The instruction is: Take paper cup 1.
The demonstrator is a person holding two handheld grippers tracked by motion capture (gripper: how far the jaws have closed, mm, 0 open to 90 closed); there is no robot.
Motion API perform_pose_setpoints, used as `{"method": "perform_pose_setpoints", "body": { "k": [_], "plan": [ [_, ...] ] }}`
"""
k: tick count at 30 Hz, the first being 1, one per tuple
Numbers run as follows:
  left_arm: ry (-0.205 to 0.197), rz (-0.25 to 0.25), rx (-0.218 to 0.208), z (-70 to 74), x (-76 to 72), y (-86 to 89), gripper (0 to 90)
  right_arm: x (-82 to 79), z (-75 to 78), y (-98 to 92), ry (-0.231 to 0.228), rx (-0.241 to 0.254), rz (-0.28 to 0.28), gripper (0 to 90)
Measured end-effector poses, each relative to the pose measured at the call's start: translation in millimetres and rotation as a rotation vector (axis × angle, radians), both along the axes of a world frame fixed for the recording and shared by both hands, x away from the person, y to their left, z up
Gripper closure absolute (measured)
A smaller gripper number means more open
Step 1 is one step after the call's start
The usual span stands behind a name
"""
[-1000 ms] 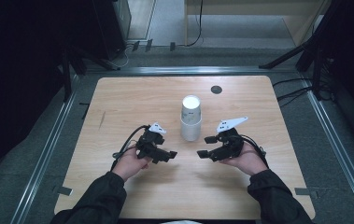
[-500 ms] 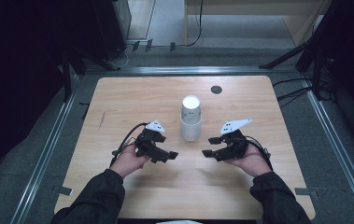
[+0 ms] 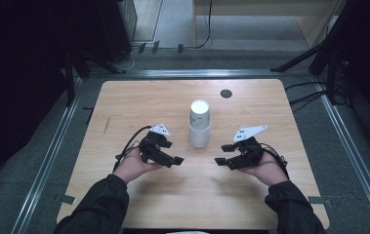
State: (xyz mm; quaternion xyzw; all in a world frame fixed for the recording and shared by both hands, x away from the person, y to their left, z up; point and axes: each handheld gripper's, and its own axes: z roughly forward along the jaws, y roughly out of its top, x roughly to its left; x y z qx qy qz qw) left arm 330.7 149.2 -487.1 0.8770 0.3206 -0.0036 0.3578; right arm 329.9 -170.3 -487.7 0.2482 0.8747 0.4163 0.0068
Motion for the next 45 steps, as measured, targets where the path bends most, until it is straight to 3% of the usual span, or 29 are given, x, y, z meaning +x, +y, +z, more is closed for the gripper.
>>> {"method": "perform_pose_setpoints", "body": {
  "k": [4, 12, 19, 32, 45],
  "plan": [
    [-0.010, 0.000, -0.008, 2.6, 0.9, 4.8, 15.8, -0.3, 2.1, 0.1, -0.009, 0.010, 0.007, 38.3],
    [-0.012, -0.004, -0.003, 2.0, 1.8, 8.5, 15.8, 7.5, 7.7, 3.4, 0.012, -0.020, 0.020, 35.2],
    [-0.020, -0.005, -0.012, 4.1, 0.9, 9.7, 15.9, 20.6, 31.0, 7.8, 0.014, -0.070, 0.075, 33.4],
    [-0.026, -0.030, -0.010, 4.8, -1.7, 7.2, 15.9, 44.4, 70.1, 14.5, -0.004, -0.134, 0.108, 32.1],
    [-0.016, -0.061, -0.015, 3.4, -2.0, 5.0, 15.9, 74.0, 98.8, 24.0, -0.011, -0.208, 0.160, 29.6]
  ]
}}
